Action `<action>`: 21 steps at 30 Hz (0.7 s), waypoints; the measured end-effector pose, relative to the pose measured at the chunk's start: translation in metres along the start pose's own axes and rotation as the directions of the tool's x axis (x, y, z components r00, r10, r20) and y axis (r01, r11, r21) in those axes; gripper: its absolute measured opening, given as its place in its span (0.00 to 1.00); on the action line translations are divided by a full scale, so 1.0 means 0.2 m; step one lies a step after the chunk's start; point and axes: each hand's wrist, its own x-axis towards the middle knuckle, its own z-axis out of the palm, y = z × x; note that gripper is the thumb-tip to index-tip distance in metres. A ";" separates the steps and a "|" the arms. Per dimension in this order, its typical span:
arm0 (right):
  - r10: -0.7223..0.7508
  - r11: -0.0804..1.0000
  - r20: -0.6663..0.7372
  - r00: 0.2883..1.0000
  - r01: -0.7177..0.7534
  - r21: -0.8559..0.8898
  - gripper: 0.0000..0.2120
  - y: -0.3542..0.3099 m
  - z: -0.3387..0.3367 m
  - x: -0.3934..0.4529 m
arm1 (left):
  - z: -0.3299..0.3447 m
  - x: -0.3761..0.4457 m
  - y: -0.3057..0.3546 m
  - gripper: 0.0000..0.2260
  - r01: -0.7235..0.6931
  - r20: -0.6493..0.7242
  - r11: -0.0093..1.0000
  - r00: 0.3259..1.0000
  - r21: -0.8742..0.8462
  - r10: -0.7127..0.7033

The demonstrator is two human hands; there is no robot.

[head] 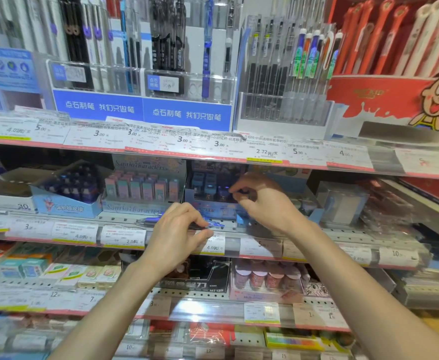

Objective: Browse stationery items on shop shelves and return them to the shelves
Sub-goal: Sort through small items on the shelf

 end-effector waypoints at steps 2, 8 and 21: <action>0.013 0.999 0.040 0.999 -0.011 -0.032 0.07 0.02 -0.05 -0.07 | 0.00 0.00 0.00 0.08 0.002 0.006 1.000 1.000 -0.003 -0.002; 0.039 0.990 0.074 0.997 -0.029 -0.137 0.09 0.02 -0.07 -0.17 | -0.02 0.01 0.01 0.08 0.000 0.023 1.000 1.000 0.002 0.000; 0.028 0.998 0.034 0.999 -0.026 -0.056 0.09 -0.01 0.01 -0.15 | -0.13 -0.03 -0.07 0.10 0.025 0.008 0.992 1.000 0.122 -0.026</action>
